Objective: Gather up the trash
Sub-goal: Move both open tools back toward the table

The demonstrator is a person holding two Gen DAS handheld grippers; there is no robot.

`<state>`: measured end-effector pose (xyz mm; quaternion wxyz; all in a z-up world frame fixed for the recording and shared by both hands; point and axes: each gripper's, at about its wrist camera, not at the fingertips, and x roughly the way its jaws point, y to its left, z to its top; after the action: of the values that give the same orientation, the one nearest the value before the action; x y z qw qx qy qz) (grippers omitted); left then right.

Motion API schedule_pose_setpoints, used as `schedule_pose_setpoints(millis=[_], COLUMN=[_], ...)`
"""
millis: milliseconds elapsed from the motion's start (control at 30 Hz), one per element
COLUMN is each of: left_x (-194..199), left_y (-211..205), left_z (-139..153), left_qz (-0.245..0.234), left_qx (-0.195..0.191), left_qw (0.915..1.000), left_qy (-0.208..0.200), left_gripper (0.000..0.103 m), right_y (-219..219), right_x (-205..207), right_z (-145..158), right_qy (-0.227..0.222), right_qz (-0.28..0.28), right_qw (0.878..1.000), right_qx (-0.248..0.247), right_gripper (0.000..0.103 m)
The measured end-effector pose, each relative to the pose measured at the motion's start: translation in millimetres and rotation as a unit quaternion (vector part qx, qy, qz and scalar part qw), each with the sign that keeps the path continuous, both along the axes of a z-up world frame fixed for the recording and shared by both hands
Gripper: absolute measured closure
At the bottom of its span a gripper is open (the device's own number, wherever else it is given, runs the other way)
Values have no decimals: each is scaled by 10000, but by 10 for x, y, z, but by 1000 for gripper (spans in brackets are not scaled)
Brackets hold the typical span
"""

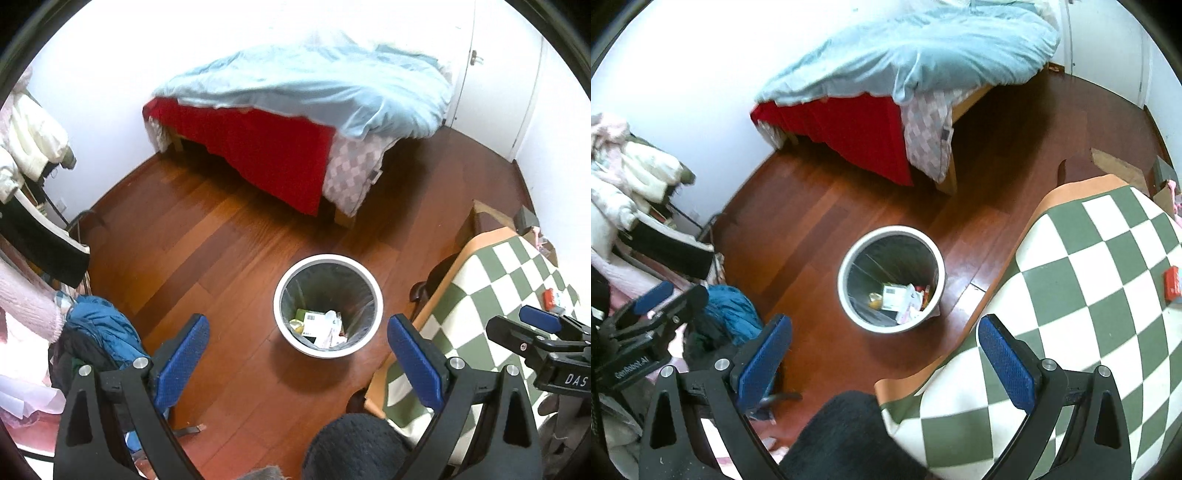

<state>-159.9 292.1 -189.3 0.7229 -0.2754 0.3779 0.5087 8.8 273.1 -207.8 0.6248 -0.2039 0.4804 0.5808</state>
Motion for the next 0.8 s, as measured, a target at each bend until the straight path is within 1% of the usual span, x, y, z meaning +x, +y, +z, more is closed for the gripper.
schedule_pose_setpoints(millis=[133,233,333,367,400,467,500,533,567,600,633,667,700,767,800], left_x=[132,362,718,929,1042,1486,1651,1834,2055,2310,2513,2821,3030,3345,3554], left_y=[-260,-402,-511,-536,-554,-605,-638,-664,-705,-748,-812,-850,-899,-977,-1009], left_z=[201,246,179,102,62,-136,-208,-301,-405,-530,-612,-771,-871,-1016,-1116], left_qz=[-155,-390,-623,-740,-796,-968,-1040,-1129,-1240,-1352,-1433,-1535,-1614,-1767,-1875], left_qx=[340,338,316,256,213,110,43,-48,-162,-281,-344,-433,-490,-560,-595], left_qw=[9993,9987,9975,9969,9965,9951,9943,9932,9917,9898,9882,9857,9836,9790,9754], left_qy=[67,1,71,102,117,186,222,262,291,339,406,537,635,845,994], left_gripper=[5,5,5,5,5,4,3,0,0,0,0,0,0,0,0], right_y=[-381,-664,-1000,-1064,-1222,-1436,-1580,-1762,-1856,-1993,-2149,-2222,-2332,-2425,-2476], right_x=[181,463,919,1044,1303,1692,1951,2279,2503,2784,3093,3308,3614,3952,4166], right_z=[202,250,234,199,144,28,-56,-176,-269,-375,-501,-587,-719,-879,-999], right_qy=[298,515,476,438,409,493,581,748,886,1055,1185,1238,1315,1357,1435], right_qz=[-299,-632,-1113,-1220,-1524,-2025,-2374,-2837,-3147,-3537,-3995,-4298,-4718,-5160,-5430], right_qw=[9987,9962,9923,9914,9874,9780,9696,9557,9446,9289,9085,8937,8711,8446,8261], right_qx=[268,318,245,198,87,-60,-145,-235,-280,-308,-325,-349,-365,-441,-464], right_gripper=[1,1,1,1,1,1,1,1,1,1,1,1,1,1,1])
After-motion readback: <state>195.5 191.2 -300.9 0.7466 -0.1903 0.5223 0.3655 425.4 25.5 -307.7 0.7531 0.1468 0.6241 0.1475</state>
